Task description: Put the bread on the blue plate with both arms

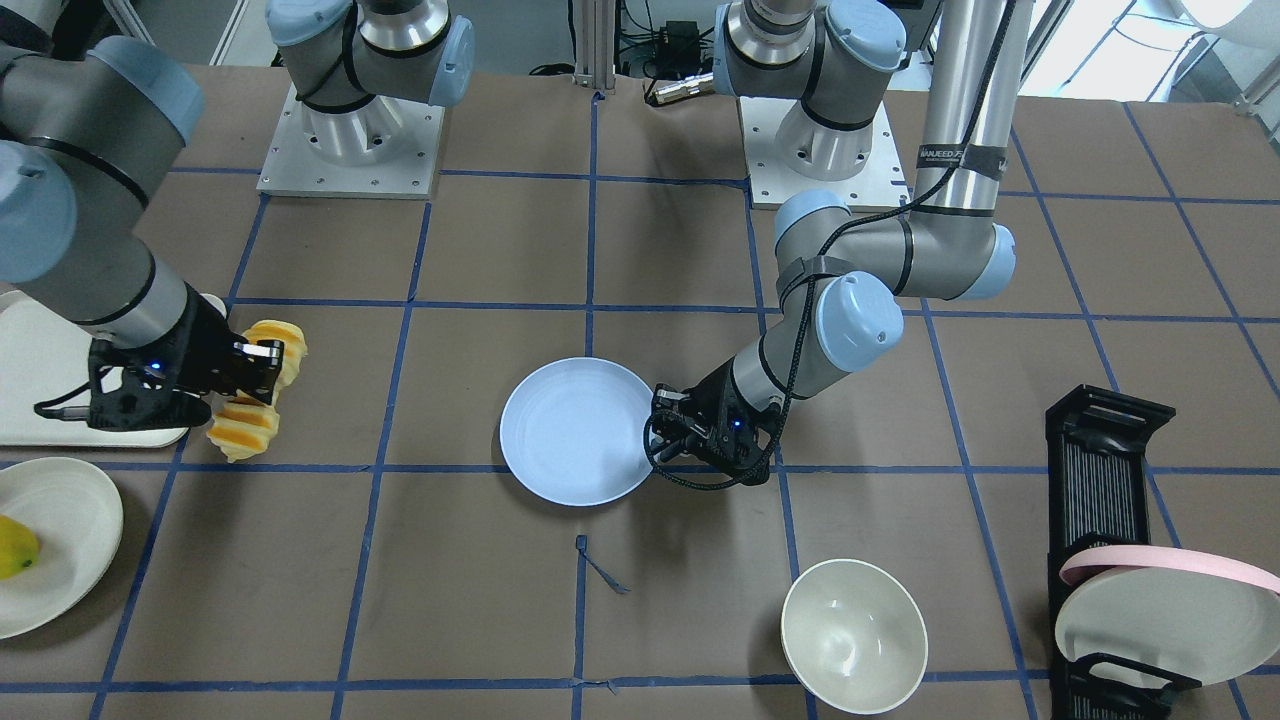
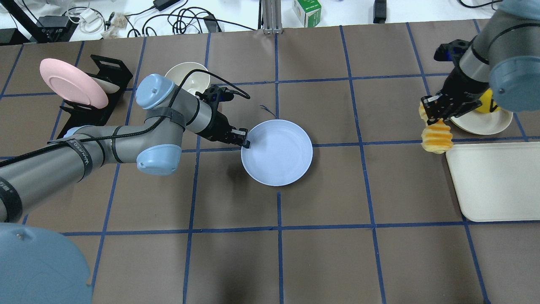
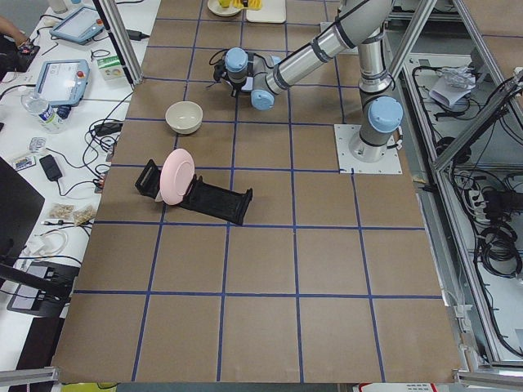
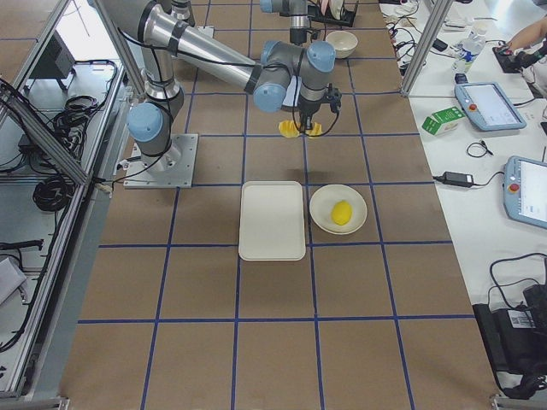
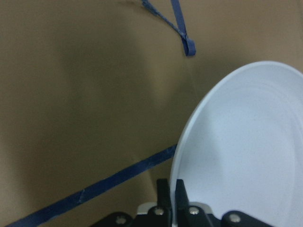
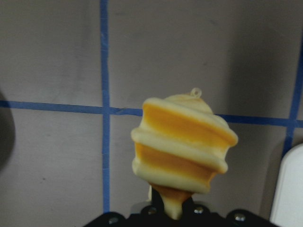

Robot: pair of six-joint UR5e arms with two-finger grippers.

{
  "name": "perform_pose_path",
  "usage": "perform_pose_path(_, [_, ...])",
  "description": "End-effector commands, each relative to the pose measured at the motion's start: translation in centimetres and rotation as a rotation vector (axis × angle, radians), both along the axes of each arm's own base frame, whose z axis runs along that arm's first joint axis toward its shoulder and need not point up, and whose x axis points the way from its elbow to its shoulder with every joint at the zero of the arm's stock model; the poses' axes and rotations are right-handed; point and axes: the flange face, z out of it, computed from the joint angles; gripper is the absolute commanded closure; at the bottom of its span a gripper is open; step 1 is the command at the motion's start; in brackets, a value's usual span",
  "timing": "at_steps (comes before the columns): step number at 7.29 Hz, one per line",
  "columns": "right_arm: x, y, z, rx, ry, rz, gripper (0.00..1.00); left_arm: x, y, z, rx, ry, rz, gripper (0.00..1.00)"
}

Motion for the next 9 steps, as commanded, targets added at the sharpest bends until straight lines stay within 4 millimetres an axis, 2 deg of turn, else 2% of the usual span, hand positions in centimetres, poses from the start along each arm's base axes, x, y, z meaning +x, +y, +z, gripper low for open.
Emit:
perform_pose_path(1, [6.2,0.0,-0.6,-0.011,-0.038,-0.008,1.00,0.2,-0.5,2.4,-0.020,-0.002,-0.003,0.00])
perform_pose_path(2, [9.7,0.1,-0.8,-0.038,-0.041,0.002,1.00,0.5,-0.9,5.9,0.015,-0.024,-0.001,0.00])
perform_pose_path(4, [19.1,0.5,-4.1,-0.075,-0.071,-0.019,1.00,2.3,-1.9,16.1,0.117,-0.237,-0.002,0.00])
perform_pose_path(5, [22.7,1.2,-6.1,-0.073,-0.073,-0.043,1.00,3.2,-2.0,20.5,0.136,-0.297,0.001,0.00])
perform_pose_path(6, [25.0,1.7,-7.5,-0.070,-0.074,-0.083,1.00,4.0,-1.5,23.6,0.106,-0.378,0.007,0.00])
perform_pose_path(7, [26.6,2.5,-8.8,-0.043,-0.067,-0.129,1.00,4.6,0.1,25.7,0.115,-0.451,0.013,0.00])
perform_pose_path(8, [27.1,2.4,-9.8,-0.038,-0.067,-0.131,1.00,5.2,0.8,27.4,0.113,-0.455,0.067,0.00])
perform_pose_path(9, [27.2,2.3,-10.5,-0.045,-0.072,-0.132,0.98,5.3,2.1,28.0,0.133,-0.467,0.104,0.00])
